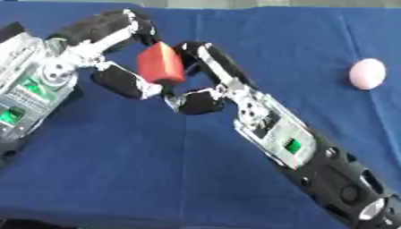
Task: Pick up the objects with one hand, pass them to the other hand, and then place them into the box on the other side of the table.
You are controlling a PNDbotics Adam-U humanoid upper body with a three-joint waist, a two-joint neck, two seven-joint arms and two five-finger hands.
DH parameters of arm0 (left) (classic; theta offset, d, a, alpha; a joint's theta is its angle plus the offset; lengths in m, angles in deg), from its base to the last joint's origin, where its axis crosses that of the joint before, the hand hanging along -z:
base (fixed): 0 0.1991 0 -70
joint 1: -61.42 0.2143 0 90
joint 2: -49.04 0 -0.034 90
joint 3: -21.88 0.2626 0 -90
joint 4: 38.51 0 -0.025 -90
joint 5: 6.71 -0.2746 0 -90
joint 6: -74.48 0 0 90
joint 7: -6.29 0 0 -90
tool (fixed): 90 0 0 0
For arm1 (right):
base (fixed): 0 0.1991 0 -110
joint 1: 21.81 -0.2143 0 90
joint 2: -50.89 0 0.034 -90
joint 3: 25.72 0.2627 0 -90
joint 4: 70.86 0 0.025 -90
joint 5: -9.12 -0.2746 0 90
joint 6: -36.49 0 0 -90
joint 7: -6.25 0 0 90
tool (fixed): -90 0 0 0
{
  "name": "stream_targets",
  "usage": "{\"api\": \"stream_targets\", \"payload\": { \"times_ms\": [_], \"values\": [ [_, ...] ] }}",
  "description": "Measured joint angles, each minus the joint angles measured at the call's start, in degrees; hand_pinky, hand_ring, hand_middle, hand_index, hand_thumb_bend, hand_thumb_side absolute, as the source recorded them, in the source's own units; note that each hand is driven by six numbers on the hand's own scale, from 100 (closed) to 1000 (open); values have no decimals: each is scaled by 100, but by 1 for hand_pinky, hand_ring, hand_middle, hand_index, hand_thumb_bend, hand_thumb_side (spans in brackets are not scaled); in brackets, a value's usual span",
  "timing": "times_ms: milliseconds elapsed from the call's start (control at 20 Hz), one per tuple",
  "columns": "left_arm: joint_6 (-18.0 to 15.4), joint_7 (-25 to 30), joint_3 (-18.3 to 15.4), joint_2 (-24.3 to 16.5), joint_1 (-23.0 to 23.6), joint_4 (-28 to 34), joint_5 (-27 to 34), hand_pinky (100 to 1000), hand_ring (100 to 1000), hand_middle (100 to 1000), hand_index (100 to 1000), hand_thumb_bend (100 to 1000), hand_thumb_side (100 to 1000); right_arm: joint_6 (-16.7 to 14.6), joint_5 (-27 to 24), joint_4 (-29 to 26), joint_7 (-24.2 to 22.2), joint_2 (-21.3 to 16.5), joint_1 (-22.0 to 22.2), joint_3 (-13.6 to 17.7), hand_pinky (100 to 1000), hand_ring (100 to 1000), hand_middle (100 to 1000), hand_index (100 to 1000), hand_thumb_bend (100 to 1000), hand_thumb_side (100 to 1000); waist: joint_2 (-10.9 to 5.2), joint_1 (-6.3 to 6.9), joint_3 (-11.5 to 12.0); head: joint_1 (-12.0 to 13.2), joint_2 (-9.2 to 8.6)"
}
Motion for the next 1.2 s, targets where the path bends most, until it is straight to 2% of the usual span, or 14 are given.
{"api": "stream_targets", "payload": {
  "times_ms": [200, 500, 600, 650, 950, 1100, 1200],
  "values": [
    [25, -29, 3, 2, 3, -1, 48, 773, 675, 603, 561, 172, 181, 9, 0, 0, -11, -1, 0, -1, 686, 709, 541, 603, 100, 100, 0, 0, 0, 0, 0],
    [60, -66, 12, 2, 11, -1, 95, 768, 661, 583, 476, 132, 108, 9, 23, 0, -24, -2, 8, -1, 691, 730, 578, 646, 100, 100, 0, -1, 0, 15, 0],
    [60, -68, 15, 2, 20, -1, 97, 767, 657, 575, 450, 125, 100, 1, 29, 0, -43, -2, 19, -1, 700, 748, 623, 688, 165, 100, 0, -1, 0, 19, 0],
    [59, -68, 15, 2, 22, -1, 97, 767, 657, 575, 450, 125, 100, -9, 34, 0, -54, -3, 20, -1, 700, 748, 623, 688, 165, 100, 0, -1, 0, 20, 0],
    [33, -48, 15, 2, 26, 5, 97, 762, 647, 565, 424, 119, 100, -96, 78, 0, -114, -45, 33, 13, 737, 817, 748, 782, 217, 241, 0, -1, 1, 20, 0],
    [33, -24, 15, -1, 26, 34, 97, 759, 644, 564, 425, 121, 100, -112, 190, 0, -162, -54, 48, 13, 766, 877, 823, 864, 185, 391, 0, 0, 6, 20, 0],
    [29, -15, 19, -8, 26, 46, 96, 757, 646, 565, 425, 128, 100, -93, 282, -1, -190, -54, 49, 15, 772, 888, 835, 876, 176, 420, 0, 3, 14, 21, 0]
  ]
}}
